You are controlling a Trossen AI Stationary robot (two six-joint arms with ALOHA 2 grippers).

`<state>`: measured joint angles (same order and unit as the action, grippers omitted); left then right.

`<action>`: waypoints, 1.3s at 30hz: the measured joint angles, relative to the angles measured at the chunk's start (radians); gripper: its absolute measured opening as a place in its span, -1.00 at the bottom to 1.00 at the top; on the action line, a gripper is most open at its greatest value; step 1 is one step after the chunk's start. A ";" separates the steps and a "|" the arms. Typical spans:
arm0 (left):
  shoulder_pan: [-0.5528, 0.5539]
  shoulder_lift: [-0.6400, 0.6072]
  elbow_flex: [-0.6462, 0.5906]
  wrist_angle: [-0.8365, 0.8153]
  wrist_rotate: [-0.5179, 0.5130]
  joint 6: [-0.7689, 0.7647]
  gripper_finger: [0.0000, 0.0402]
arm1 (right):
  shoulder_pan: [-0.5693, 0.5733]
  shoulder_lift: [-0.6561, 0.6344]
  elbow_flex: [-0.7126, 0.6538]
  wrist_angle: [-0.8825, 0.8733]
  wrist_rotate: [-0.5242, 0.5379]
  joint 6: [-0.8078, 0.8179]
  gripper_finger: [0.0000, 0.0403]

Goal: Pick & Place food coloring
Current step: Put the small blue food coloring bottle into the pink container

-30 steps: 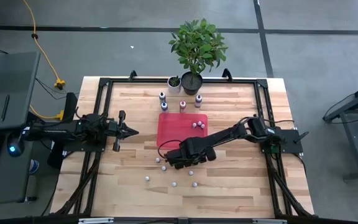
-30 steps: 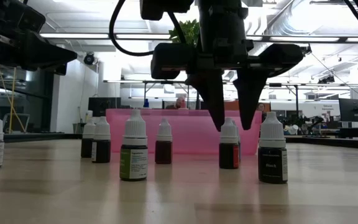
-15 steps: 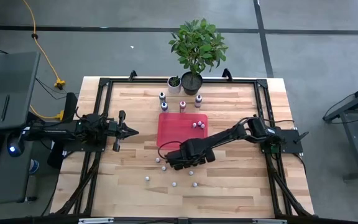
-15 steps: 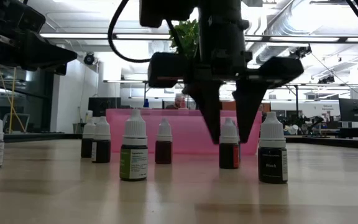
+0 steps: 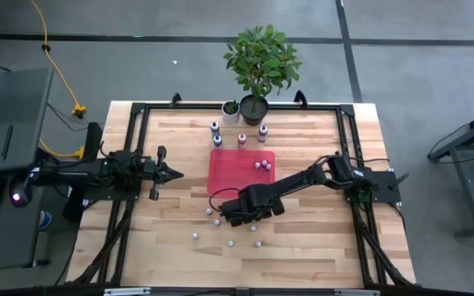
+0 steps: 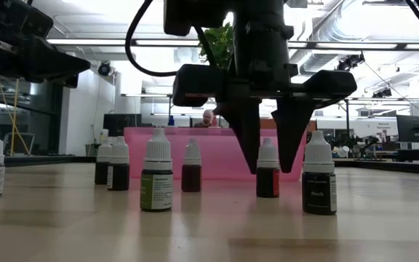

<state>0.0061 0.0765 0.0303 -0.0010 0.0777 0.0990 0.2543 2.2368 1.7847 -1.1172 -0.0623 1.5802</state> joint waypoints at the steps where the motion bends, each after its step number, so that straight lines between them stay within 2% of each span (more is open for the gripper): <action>1: 0.000 0.000 0.000 0.000 0.000 0.000 -1.00 | 0.000 -0.001 0.000 0.000 0.000 -0.005 -0.27; 16: 0.000 0.000 0.000 0.000 0.000 0.000 -1.00 | 0.010 -0.039 0.001 -0.022 0.026 -0.018 -0.63; 27: 0.000 0.000 0.000 0.000 -0.002 0.000 -1.00 | 0.015 -0.039 0.001 -0.022 0.027 -0.018 -0.68; 34: 0.000 0.000 0.000 0.000 -0.002 0.000 -1.00 | 0.016 -0.039 0.001 -0.021 0.027 -0.037 -0.80; 39: 0.000 0.000 0.000 0.000 -0.002 0.000 -1.00 | 0.017 -0.039 0.001 -0.016 0.027 -0.039 -0.79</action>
<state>0.0061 0.0764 0.0304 -0.0013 0.0753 0.0992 0.2710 2.1979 1.7859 -1.1331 -0.0349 1.5416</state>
